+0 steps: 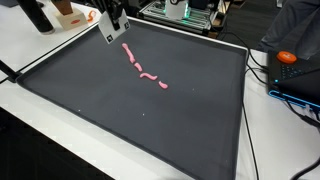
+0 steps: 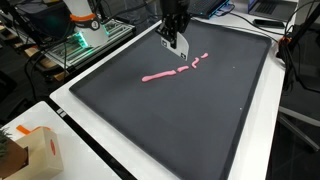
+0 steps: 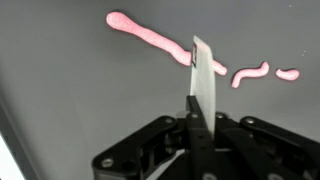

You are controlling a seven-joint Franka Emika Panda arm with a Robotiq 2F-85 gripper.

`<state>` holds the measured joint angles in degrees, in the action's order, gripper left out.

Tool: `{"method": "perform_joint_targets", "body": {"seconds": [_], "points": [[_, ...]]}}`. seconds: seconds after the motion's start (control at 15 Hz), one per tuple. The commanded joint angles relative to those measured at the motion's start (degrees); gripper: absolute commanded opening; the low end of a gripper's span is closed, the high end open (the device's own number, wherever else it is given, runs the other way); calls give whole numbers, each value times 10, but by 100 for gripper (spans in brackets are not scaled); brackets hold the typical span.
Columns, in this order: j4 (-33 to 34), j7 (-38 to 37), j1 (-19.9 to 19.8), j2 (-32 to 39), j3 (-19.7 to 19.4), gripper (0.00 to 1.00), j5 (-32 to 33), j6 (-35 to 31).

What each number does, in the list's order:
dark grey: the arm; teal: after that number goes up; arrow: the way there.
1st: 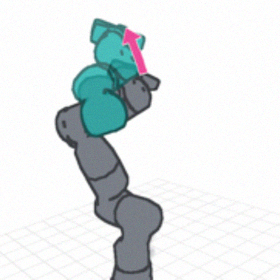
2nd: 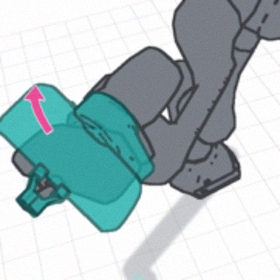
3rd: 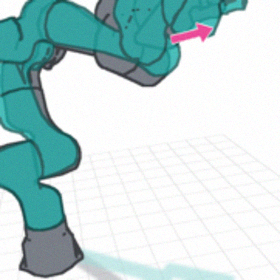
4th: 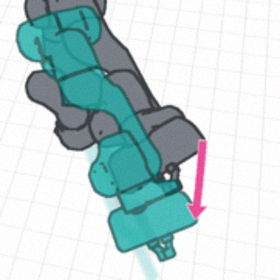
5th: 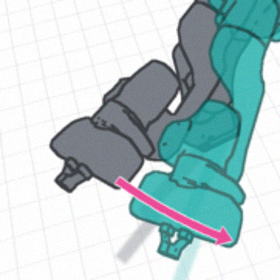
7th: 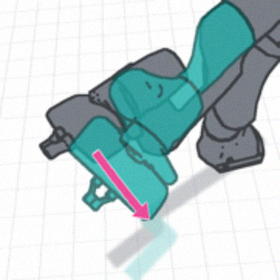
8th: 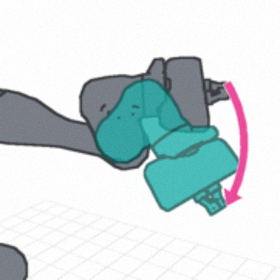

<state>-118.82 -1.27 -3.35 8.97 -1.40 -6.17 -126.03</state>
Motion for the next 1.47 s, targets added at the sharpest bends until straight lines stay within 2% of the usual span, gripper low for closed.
{"method": "perform_joint_targets", "body": {"seconds": [0.0, 0.4, 0.47, 1.4], "points": [[-48, 24, -8, -32, -8, 1, -21, -21], [-75, 37, -17, -51, -18, 1, -36, -26], [-45, 18, -11, -30, -17, 4, -16, -9], [-55, 23, -13, -37, -19, 4, -21, -12]]}}
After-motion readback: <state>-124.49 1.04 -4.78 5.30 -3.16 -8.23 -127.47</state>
